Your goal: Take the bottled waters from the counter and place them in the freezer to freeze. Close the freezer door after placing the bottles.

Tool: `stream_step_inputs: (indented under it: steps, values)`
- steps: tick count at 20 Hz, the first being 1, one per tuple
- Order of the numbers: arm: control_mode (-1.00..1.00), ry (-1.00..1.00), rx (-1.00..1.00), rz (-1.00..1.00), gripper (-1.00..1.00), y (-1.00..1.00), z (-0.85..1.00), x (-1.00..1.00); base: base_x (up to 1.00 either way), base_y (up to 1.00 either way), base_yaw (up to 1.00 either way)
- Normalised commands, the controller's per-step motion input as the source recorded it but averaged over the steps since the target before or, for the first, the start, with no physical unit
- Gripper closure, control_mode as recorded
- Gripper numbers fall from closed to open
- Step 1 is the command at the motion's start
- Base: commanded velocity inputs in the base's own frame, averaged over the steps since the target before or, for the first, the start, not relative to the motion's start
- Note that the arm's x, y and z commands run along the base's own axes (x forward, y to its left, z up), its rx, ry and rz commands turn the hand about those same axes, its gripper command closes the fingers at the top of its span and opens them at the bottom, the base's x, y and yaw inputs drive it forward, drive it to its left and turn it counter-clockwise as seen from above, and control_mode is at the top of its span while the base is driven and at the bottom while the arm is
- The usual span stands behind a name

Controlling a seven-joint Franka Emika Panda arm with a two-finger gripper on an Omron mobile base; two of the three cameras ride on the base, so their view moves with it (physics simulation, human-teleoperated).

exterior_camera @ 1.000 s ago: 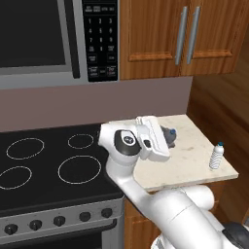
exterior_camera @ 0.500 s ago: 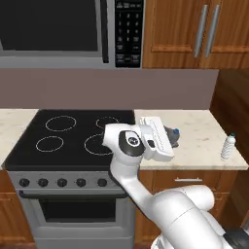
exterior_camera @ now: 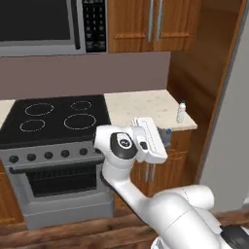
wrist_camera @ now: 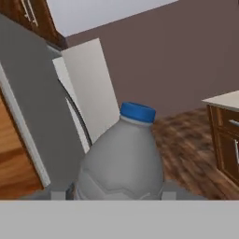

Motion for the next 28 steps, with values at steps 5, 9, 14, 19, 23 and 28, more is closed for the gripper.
stream_step_inputs:
  steps: [5,9,14,19,23,28]
  values:
    - [1.00,0.00,0.00,0.00,1.00,0.00,0.00,0.00,-0.49,-0.46,-0.70]
    - [1.00,0.00,0.00,0.00,1.00,0.00,0.00,0.00,0.16,-0.71,-0.31]
    - [1.00,0.00,0.00,0.00,1.00,0.00,0.00,0.00,0.34,-0.82,0.09]
    - [1.00,0.00,0.00,0.00,1.00,0.00,0.00,0.00,0.08,-0.99,0.19]
    - [1.00,0.00,0.00,0.00,1.00,0.00,0.00,0.00,0.00,-0.96,0.14]
    - [1.00,0.00,0.00,0.00,1.00,0.00,0.00,0.00,0.05,-0.92,0.14]
